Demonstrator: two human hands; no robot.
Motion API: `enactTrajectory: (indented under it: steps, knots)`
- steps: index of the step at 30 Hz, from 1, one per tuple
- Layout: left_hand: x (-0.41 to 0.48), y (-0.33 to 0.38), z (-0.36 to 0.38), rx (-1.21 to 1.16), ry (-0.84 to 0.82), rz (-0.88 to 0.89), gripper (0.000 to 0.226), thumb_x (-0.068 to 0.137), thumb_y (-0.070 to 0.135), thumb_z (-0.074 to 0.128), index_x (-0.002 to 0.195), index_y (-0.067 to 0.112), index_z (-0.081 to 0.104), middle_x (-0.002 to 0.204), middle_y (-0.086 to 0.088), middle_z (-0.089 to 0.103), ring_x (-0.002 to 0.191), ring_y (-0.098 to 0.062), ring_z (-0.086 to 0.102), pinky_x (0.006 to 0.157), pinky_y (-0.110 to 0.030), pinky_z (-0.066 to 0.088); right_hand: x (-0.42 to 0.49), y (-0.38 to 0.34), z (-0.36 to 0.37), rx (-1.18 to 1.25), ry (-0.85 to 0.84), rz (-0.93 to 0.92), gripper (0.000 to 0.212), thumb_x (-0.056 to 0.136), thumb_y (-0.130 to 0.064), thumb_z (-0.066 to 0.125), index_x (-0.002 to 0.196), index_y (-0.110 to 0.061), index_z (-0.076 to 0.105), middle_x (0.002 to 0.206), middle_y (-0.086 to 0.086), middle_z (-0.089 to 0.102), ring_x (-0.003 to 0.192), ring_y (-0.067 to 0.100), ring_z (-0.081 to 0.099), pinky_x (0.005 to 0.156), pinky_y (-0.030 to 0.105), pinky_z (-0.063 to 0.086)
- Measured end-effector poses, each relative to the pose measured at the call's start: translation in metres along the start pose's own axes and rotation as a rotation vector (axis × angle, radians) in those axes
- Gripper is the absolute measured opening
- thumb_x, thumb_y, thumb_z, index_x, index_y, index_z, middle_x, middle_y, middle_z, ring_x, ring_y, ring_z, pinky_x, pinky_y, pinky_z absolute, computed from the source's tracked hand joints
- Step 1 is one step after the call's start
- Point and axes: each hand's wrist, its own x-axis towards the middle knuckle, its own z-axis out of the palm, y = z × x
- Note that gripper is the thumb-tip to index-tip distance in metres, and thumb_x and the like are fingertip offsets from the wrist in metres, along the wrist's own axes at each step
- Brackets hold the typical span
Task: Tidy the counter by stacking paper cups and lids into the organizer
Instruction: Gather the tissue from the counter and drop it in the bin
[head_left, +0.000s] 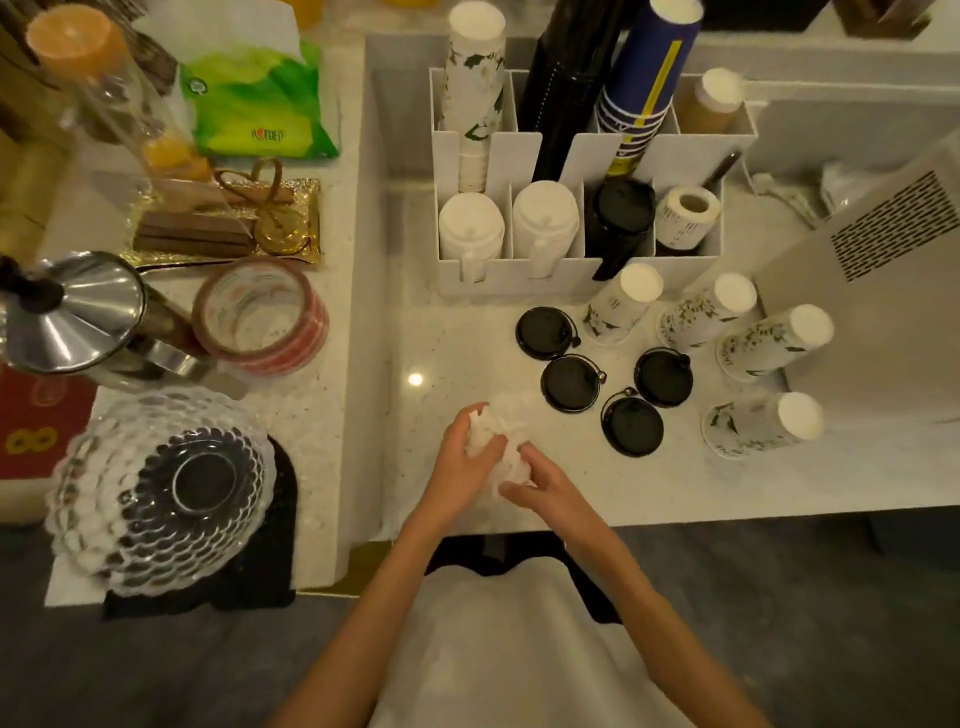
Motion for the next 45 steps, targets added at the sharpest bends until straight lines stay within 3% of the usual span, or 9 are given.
enactTrajectory:
  steps: [2, 7, 11, 18, 23, 28, 31, 39, 45]
  knots:
    - [-0.001, 0.000, -0.001, 0.051, -0.050, -0.045, 0.027, 0.093, 0.025, 0.063, 0.113, 0.040, 0.054, 0.107, 0.018, 0.061, 0.101, -0.002, 0.060, 0.074, -0.014, 0.048, -0.008, -0.008, -0.020, -0.134, -0.017, -0.036, 0.063, 0.090, -0.017, 0.067, 0.130, -0.060, 0.044, 0.130, -0.024, 0.056, 0.115, 0.001, 0.058, 0.091, 0.017, 0.050]
    - [-0.014, 0.004, 0.012, 0.114, -0.205, -0.167, 0.022, 0.092, 0.024, 0.058, 0.109, 0.039, 0.055, 0.107, 0.011, 0.060, 0.097, -0.006, 0.059, 0.069, -0.017, 0.045, -0.034, -0.023, -0.052, -0.323, -0.092, -0.163, 0.088, 0.086, -0.025, 0.073, 0.150, -0.047, 0.018, 0.154, -0.026, 0.018, 0.133, -0.007, 0.033, 0.096, 0.019, 0.049]
    - [-0.037, 0.007, 0.038, 0.102, -0.188, -0.291, 0.048, 0.092, 0.018, 0.060, 0.136, 0.016, 0.040, 0.098, 0.010, 0.057, 0.084, -0.004, 0.058, 0.067, -0.020, 0.047, -0.048, -0.024, -0.050, -0.300, -0.176, -0.185, 0.061, 0.086, -0.011, 0.073, 0.139, -0.026, 0.047, 0.141, 0.000, 0.045, 0.127, 0.018, 0.048, 0.095, 0.031, 0.052]
    - [-0.101, -0.017, 0.041, -0.240, 0.074, -0.221, 0.064, 0.079, 0.053, 0.072, 0.133, 0.045, 0.036, 0.135, -0.002, 0.051, 0.117, -0.025, 0.061, 0.097, -0.044, 0.056, -0.049, 0.004, -0.046, -0.069, -0.062, -0.108, 0.040, 0.081, -0.004, 0.074, 0.116, -0.014, 0.058, 0.114, 0.008, 0.065, 0.106, 0.025, 0.064, 0.086, 0.034, 0.056]
    - [-0.156, -0.037, 0.040, -0.111, 0.238, -0.110, 0.052, 0.082, 0.044, 0.071, 0.128, 0.054, 0.047, 0.129, 0.023, 0.058, 0.122, -0.002, 0.056, 0.103, -0.041, 0.051, -0.052, 0.021, 0.005, -0.054, -0.253, -0.043, 0.038, 0.081, -0.027, 0.077, 0.116, -0.026, 0.061, 0.113, 0.001, 0.069, 0.107, 0.021, 0.067, 0.089, 0.037, 0.057]
    - [-0.210, -0.057, -0.005, -0.161, 0.549, -0.208, 0.039, 0.092, 0.026, 0.065, 0.128, 0.014, 0.057, 0.130, -0.011, 0.062, 0.119, -0.034, 0.059, 0.104, -0.056, 0.046, -0.048, 0.025, 0.056, -0.374, -0.585, -0.048, 0.077, 0.080, -0.026, 0.077, 0.135, -0.060, 0.035, 0.142, -0.028, 0.041, 0.126, -0.007, 0.045, 0.101, 0.016, 0.040]
    - [-0.235, -0.074, -0.036, -0.200, 0.533, -0.245, 0.026, 0.095, 0.007, 0.057, 0.121, 0.010, 0.058, 0.123, -0.018, 0.063, 0.113, -0.035, 0.061, 0.101, -0.058, 0.047, -0.048, 0.029, 0.098, -0.632, -0.698, -0.163, 0.084, 0.079, -0.032, 0.075, 0.141, -0.059, 0.024, 0.141, -0.034, 0.024, 0.126, -0.017, 0.028, 0.096, 0.002, 0.025]
    - [-0.298, -0.153, -0.135, -0.170, 0.597, -0.218, 0.065, 0.085, 0.024, 0.074, 0.137, 0.036, 0.038, 0.138, -0.001, 0.039, 0.126, -0.017, 0.047, 0.108, -0.044, 0.046, -0.042, 0.056, 0.236, -0.716, -0.654, 0.027, 0.047, 0.089, -0.022, 0.068, 0.132, -0.022, 0.050, 0.128, -0.002, 0.058, 0.120, 0.017, 0.055, 0.096, 0.023, 0.043]
    - [-0.270, -0.234, -0.196, -0.202, 0.768, -0.333, 0.047, 0.086, 0.024, 0.057, 0.127, 0.001, 0.057, 0.129, -0.022, 0.059, 0.121, -0.032, 0.056, 0.106, -0.045, 0.044, -0.001, 0.121, 0.328, -0.855, -0.625, 0.143, 0.039, 0.091, -0.013, 0.065, 0.129, -0.009, 0.056, 0.124, 0.006, 0.062, 0.117, 0.021, 0.058, 0.101, 0.034, 0.046]
